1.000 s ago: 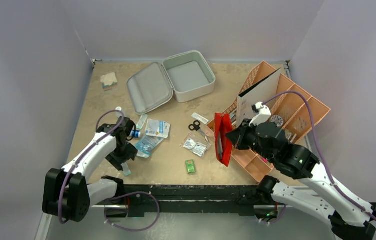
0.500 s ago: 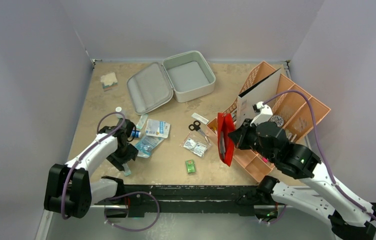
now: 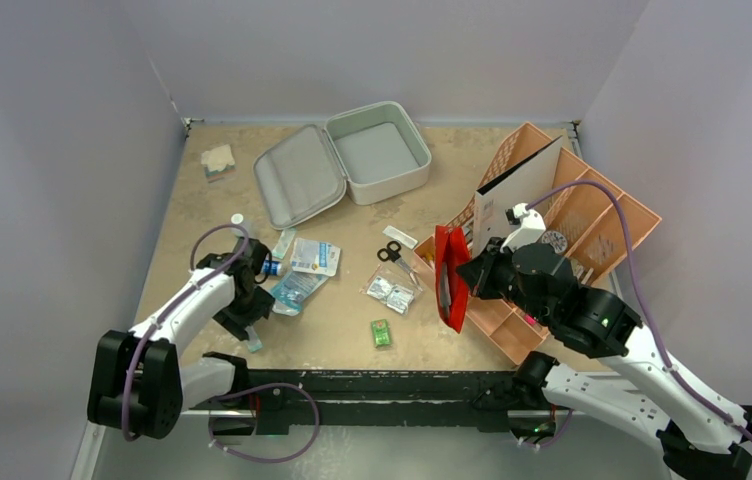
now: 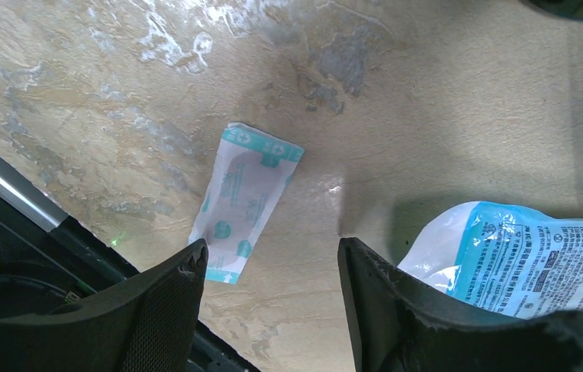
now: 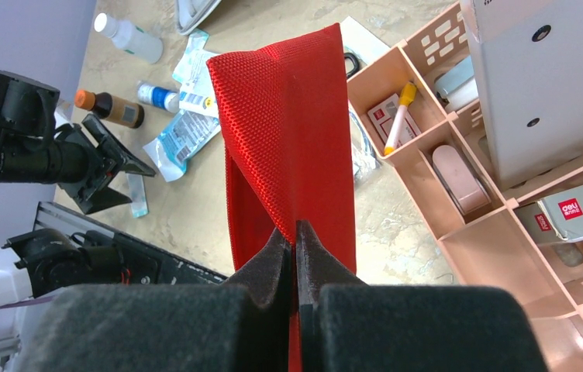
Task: Organize the medicine kit
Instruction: Adjust the medical item at the center of the board.
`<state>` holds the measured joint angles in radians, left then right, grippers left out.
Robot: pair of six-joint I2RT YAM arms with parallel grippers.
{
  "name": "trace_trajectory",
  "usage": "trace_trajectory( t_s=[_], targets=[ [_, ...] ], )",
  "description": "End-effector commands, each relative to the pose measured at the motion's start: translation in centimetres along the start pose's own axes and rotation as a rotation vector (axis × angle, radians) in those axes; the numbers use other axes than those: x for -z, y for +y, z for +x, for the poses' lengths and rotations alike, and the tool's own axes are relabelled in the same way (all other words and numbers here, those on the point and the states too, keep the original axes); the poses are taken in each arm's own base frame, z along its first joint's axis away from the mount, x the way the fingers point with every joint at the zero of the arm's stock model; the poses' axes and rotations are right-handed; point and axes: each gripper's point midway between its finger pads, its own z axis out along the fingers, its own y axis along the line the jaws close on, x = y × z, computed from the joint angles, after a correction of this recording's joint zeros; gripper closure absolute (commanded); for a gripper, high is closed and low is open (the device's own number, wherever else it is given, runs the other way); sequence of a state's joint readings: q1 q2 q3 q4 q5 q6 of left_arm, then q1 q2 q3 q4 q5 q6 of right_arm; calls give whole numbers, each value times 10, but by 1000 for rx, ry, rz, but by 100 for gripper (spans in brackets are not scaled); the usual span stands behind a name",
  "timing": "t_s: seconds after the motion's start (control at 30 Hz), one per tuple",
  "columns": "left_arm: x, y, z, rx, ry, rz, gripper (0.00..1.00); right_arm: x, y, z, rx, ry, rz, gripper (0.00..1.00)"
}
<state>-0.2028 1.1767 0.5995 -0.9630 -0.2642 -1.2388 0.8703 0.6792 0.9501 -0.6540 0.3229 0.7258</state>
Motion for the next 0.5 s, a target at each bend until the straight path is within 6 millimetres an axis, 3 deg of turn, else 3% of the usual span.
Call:
trace_trajectory(
  t_s=[0.0,0.27,0.47],
  targets=[
    [0,4,-10,73,-58,6,39,10,7,-16,-20,-46,-23,100],
    [-1,13,-13,109,-64,-33,40,11,4,-18,-7,-59,-11,100],
    [-4,3,-18,130,-54,16,40,13,0,-19,2,-67,4,100]
  ],
)
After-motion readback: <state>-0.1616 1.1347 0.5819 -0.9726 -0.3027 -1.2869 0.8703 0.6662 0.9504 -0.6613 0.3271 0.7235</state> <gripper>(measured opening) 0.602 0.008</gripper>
